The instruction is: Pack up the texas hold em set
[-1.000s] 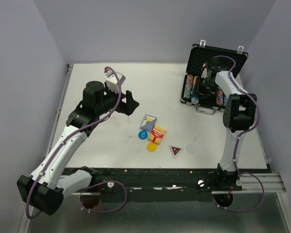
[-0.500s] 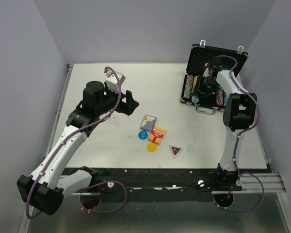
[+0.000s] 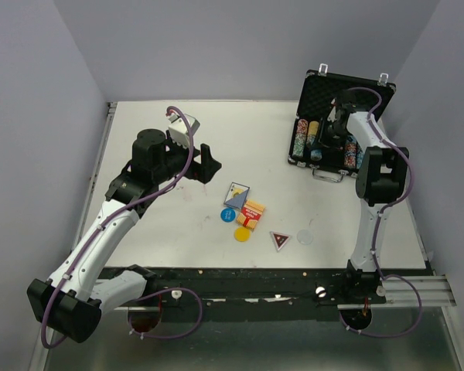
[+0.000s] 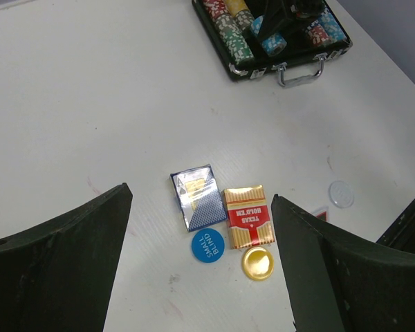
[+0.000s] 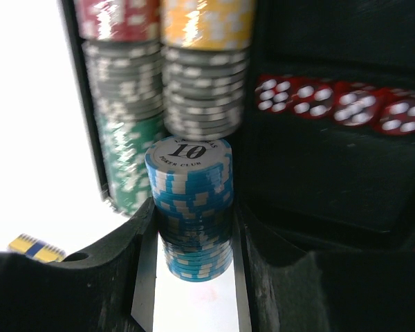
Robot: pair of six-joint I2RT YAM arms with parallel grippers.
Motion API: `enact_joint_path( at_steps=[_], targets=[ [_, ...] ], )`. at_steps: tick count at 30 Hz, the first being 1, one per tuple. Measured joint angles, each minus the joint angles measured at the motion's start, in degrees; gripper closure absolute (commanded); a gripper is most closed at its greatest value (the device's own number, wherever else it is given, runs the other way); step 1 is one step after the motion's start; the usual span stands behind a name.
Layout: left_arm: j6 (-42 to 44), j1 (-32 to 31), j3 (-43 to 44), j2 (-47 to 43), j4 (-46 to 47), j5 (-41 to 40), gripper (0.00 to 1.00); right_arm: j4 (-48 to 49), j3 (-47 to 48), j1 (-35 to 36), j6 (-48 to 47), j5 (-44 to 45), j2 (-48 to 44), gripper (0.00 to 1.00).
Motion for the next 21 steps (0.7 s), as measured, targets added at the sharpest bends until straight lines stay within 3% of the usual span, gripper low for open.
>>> enact_joint_path(
  at_steps=[21],
  targets=[
    [0.00, 0.00, -0.07, 0.13, 0.00, -0.02, 0.06, 2.32, -0.79, -0.94, 1.55, -1.20, 1.16, 0.99]
  ],
)
